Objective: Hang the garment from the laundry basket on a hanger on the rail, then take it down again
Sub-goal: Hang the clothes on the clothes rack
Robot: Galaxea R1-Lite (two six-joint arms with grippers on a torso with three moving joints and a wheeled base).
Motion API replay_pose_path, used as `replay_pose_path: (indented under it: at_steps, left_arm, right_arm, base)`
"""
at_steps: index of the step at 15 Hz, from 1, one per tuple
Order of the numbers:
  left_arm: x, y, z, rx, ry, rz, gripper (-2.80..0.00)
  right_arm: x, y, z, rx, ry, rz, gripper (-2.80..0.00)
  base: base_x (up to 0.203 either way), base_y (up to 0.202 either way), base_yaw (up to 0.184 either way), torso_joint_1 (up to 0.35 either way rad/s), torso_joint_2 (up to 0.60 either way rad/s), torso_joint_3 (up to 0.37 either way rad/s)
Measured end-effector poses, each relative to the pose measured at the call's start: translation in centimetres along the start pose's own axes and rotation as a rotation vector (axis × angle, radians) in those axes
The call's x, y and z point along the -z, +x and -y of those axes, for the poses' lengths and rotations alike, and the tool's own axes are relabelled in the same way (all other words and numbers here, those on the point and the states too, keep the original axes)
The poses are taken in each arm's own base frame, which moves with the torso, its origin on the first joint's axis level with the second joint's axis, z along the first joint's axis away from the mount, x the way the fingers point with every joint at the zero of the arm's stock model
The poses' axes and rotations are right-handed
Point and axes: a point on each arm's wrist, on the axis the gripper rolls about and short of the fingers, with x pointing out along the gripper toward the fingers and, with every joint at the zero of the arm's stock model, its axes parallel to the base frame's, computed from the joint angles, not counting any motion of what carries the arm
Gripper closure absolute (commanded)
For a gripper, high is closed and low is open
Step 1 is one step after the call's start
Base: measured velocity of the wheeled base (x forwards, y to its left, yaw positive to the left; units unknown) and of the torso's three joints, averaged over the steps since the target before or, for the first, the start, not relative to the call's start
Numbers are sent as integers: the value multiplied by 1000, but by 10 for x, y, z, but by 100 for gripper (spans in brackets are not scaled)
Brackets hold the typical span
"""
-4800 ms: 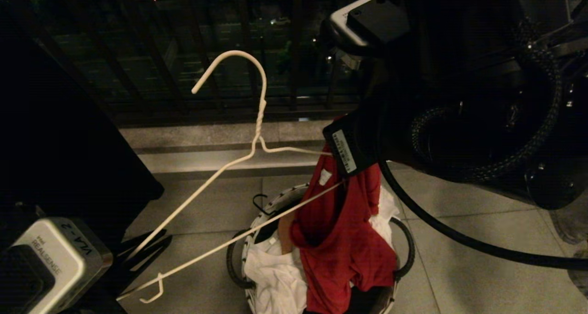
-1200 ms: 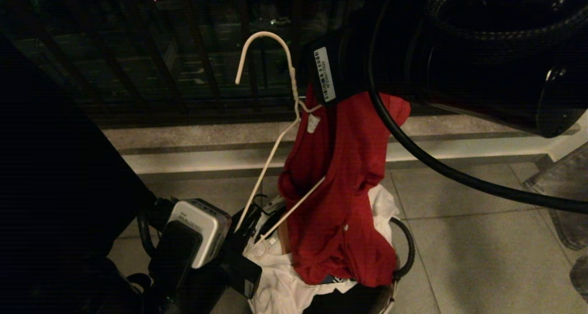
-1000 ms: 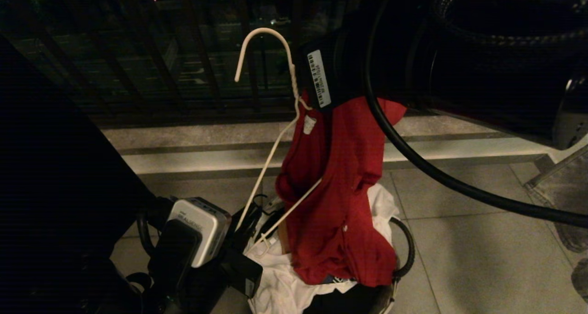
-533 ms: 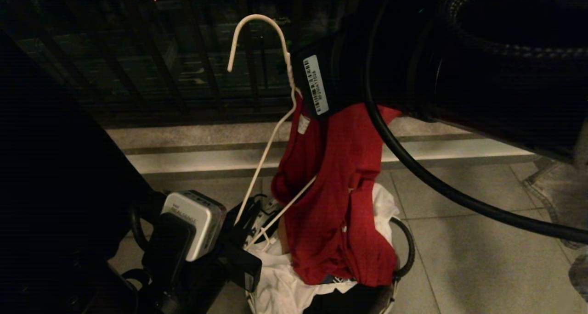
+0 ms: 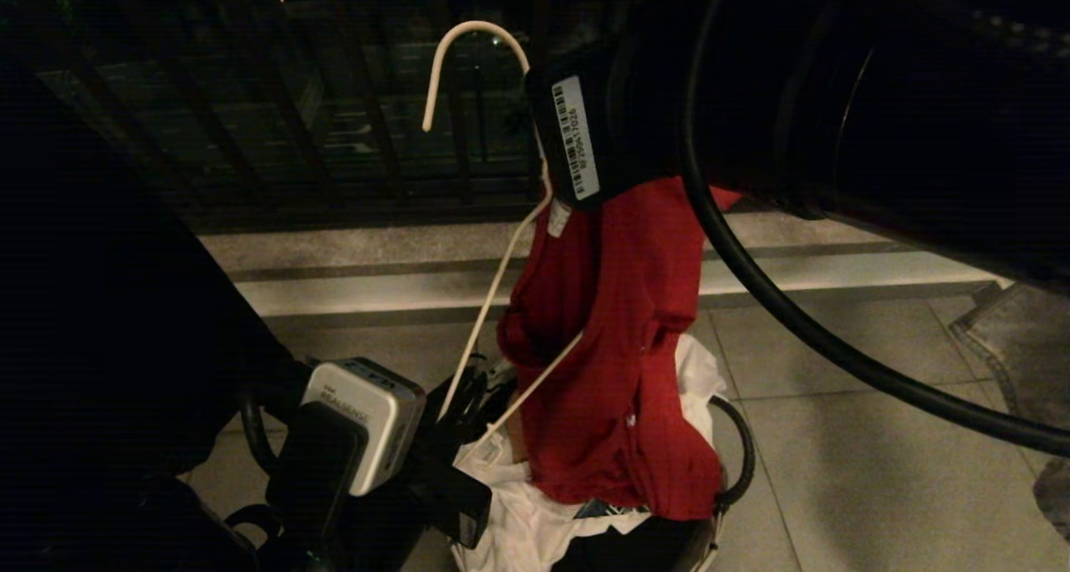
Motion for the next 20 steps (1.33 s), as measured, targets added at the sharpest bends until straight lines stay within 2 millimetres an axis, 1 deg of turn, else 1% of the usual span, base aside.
replay_pose_path:
  at_steps: [8,17,20]
  left_arm:
    - [-9,1,-1,-10,-20,33,0]
    - [-23,2,-2,-38,-52,79,0]
    - [-23,3,-2,-42,-58,80,0]
  right_arm:
    - [-9,2,3,17,9,37,0]
    - [-19,-7,6,14,27,69,0]
    - [-20,-9,-4,-13,28,76,0]
  base:
    - [0,0,0,0,0,0]
    - [0,0,0,0,0,0]
    - [0,0,0,0,0,0]
